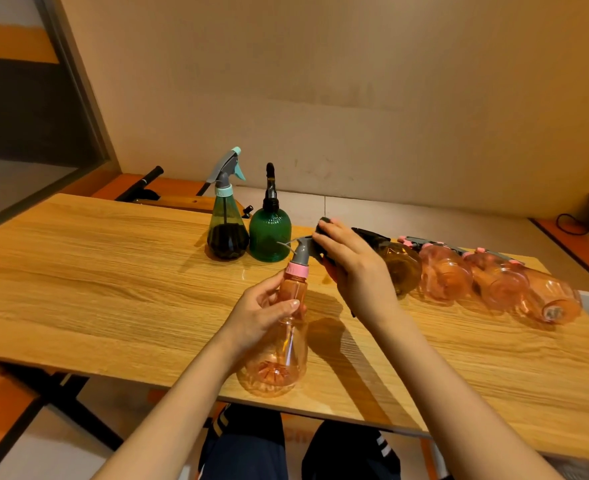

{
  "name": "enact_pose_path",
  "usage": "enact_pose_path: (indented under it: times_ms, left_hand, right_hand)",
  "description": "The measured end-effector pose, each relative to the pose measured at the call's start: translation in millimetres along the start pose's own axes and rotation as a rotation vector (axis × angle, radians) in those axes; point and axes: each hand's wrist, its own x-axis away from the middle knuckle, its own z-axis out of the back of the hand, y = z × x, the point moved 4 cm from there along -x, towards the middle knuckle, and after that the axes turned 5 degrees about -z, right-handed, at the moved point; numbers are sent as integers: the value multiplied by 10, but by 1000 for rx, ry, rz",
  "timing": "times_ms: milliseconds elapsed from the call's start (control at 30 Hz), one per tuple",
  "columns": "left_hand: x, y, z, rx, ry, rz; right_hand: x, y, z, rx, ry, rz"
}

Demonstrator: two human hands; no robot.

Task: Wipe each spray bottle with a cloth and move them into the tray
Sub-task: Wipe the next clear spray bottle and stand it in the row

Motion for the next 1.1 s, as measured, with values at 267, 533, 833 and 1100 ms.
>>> enact_pose_path:
  times_ms: [267, 533, 833, 1100]
  left_hand:
    - [55, -45, 124, 58, 77, -12]
    - [-2, 2, -16, -26, 25, -25]
    - [2, 9, 106, -68, 108, -66]
    - [-65, 62, -29, -271, 103, -98]
  right_hand:
    - [385, 55, -148, -43, 27, -23]
    - [59, -107, 3, -2, 90, 8]
    - [265, -61, -34, -47, 68, 20]
    - [92, -263, -142, -6, -114, 253]
